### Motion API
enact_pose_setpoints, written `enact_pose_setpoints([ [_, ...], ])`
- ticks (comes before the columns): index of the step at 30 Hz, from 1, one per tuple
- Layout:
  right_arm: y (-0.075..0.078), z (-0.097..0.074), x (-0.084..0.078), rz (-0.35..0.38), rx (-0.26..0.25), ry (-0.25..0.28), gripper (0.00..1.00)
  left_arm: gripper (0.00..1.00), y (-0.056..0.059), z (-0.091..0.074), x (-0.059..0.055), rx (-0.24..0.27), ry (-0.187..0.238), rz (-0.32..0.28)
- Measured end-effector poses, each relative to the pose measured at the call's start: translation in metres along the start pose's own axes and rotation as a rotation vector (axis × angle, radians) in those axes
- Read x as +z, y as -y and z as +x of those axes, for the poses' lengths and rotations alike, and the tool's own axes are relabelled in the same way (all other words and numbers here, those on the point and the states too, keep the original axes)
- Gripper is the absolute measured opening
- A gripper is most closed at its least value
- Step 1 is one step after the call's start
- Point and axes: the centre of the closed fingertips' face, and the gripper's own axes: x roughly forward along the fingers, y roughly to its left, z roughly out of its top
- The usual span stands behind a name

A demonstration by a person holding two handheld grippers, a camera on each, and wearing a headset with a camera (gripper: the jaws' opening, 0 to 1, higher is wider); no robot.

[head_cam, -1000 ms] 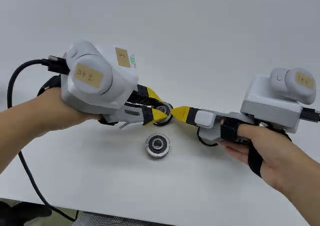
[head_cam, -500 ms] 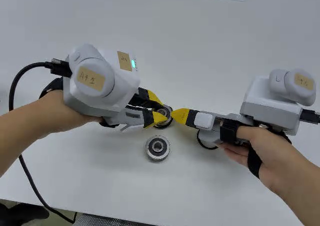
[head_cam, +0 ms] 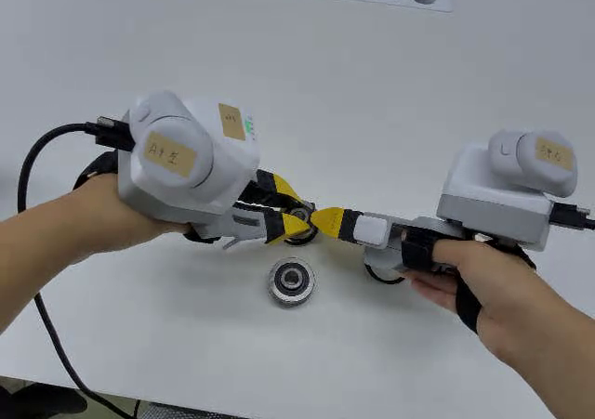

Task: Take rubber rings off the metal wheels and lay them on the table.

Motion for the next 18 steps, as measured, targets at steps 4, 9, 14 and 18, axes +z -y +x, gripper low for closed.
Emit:
enact_pose_setpoints([
  [4, -0.0048, 0.0004, 0.0008, -0.037, 0.012, -0.003, 0.01, 0.13, -0.0002, -0.0001, -0.0001, 0.000, 0.001, -0.001],
  [9, -0.0088, 0.0014, -0.0002, -0.043, 0.022, -0.013, 0.01, 0.13, -0.0005, -0.0001, -0.0002, 0.002, 0.003, -0.002],
  [14, -0.0091, -0.0004, -0.0002, -0.046, 0.018, -0.011, 0.01, 0.13, -0.0008, -0.0002, -0.0002, 0.002, 0.006, -0.003],
  [18, -0.0090, -0.0015, 0.0006, -0.044, 0.013, -0.009, 0.01, 0.13, -0.0010, -0.0002, -0.0003, 0.002, 0.007, -0.003],
])
